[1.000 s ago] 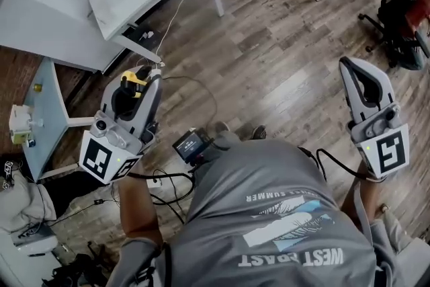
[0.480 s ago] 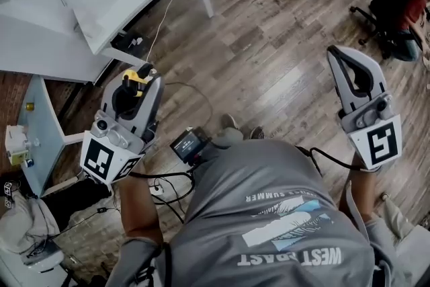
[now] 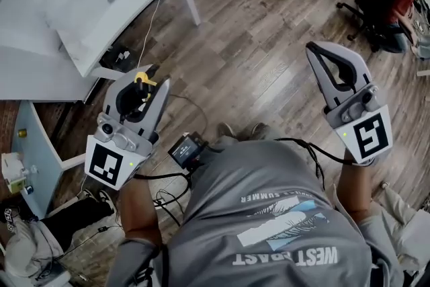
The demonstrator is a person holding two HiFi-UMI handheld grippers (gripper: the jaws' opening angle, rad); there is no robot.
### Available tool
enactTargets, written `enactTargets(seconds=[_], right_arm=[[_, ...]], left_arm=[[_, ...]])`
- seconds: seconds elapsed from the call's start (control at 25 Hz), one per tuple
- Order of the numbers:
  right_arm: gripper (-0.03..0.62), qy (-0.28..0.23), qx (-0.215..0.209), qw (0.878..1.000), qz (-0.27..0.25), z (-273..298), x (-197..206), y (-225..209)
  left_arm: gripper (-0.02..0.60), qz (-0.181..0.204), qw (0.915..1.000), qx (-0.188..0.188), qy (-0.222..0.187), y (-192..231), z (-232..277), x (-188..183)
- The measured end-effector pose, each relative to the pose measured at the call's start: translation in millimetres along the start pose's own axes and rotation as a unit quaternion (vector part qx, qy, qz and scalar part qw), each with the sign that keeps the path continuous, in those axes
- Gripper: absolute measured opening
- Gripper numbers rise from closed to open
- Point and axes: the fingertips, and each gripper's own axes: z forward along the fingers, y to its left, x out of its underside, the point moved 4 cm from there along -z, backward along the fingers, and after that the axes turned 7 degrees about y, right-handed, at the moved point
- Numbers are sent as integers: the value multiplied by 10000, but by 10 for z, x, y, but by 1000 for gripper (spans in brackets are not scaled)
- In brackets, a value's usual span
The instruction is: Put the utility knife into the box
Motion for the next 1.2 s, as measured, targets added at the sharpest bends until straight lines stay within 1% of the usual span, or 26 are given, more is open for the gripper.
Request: enactTargets(seconds=[0.08,0.16,0.28,0.4,0.56,0.68,0.8,0.88,0.96,1.08,1.2], right_arm=[[11,12,-64,10000,20,58,65,-75],[11,-10,-148,9999,0,119,176,-225],[11,-99,-276,9996,45,188,303,-409],[9,-125,-445,9989,56,229,374,-526],[11,-206,-632,9978,27,322,523,-806],[11,-247,-721,9970,97,402,639,-966],[9,-258,-807,9963,171,483,655,-979],[9,-216,-851,9960,190,573,648,-977],[11,-157,-867,9960,172,734,669,-1073],[11,-202,-786,9965,218,1025,645,-1245],[11,-164,-705,9970,279,1232,614,-1298]], left_arm=[[87,-73,9999,10,97,6,139,37],[87,-47,9999,-12,144,22,337,74],[87,58,9996,-152,226,33,604,120],[87,59,9991,-291,316,18,747,120],[87,180,9986,-423,269,36,1029,116],[87,63,9984,-510,249,53,1221,171],[87,46,9980,-552,312,80,1257,194],[87,42,9979,-554,340,161,1253,203],[87,6,9980,-543,334,326,1345,226],[87,-39,9983,-470,328,620,1518,290],[87,1,9990,-359,270,881,1600,315]])
